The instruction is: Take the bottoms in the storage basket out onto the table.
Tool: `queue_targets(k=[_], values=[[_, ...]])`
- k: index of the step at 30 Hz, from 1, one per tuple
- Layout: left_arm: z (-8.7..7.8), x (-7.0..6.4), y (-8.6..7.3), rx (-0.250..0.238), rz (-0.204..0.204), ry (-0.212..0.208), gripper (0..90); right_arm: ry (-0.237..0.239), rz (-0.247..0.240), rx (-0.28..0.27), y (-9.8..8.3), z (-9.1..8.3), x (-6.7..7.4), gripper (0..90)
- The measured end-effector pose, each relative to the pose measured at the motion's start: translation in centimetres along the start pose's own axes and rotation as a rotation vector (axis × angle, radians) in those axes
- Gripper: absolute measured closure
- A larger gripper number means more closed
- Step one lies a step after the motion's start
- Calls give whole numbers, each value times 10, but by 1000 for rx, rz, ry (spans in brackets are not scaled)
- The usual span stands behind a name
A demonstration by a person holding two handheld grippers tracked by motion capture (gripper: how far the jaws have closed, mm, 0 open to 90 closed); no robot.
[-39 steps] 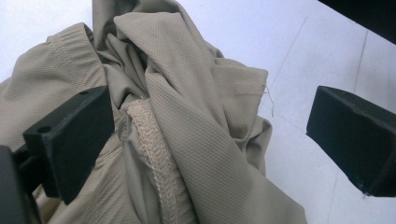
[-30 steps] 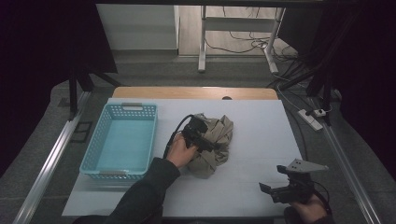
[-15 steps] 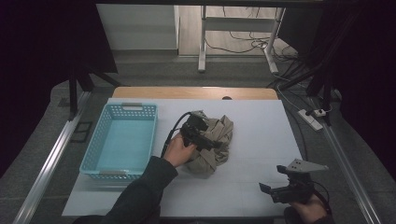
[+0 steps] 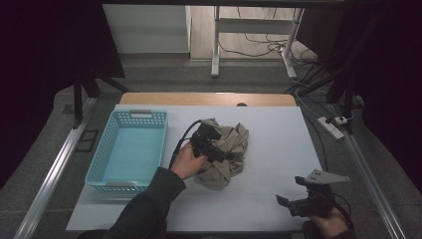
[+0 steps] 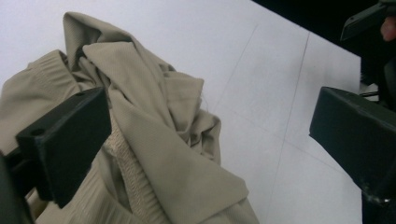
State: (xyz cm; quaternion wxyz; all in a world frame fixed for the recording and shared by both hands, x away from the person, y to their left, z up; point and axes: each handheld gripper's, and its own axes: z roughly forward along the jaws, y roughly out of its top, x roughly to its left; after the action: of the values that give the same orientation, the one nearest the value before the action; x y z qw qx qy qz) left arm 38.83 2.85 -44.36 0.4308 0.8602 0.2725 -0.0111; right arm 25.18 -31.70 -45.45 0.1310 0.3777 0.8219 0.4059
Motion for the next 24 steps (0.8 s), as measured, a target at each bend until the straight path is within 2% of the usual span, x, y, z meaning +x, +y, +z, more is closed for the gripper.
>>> queue_targets(k=[6, 11, 24], values=[[-5, -1, -5, 2, -17, 2, 0, 0, 0, 1, 0, 0, 0, 14], [-10, 0, -9, -3, -21, -13, 0, 0, 1, 2, 0, 0, 0, 14], [-24, -2, -21, -39, -27, -8, 0, 1, 3, 3, 0, 0, 0, 14]])
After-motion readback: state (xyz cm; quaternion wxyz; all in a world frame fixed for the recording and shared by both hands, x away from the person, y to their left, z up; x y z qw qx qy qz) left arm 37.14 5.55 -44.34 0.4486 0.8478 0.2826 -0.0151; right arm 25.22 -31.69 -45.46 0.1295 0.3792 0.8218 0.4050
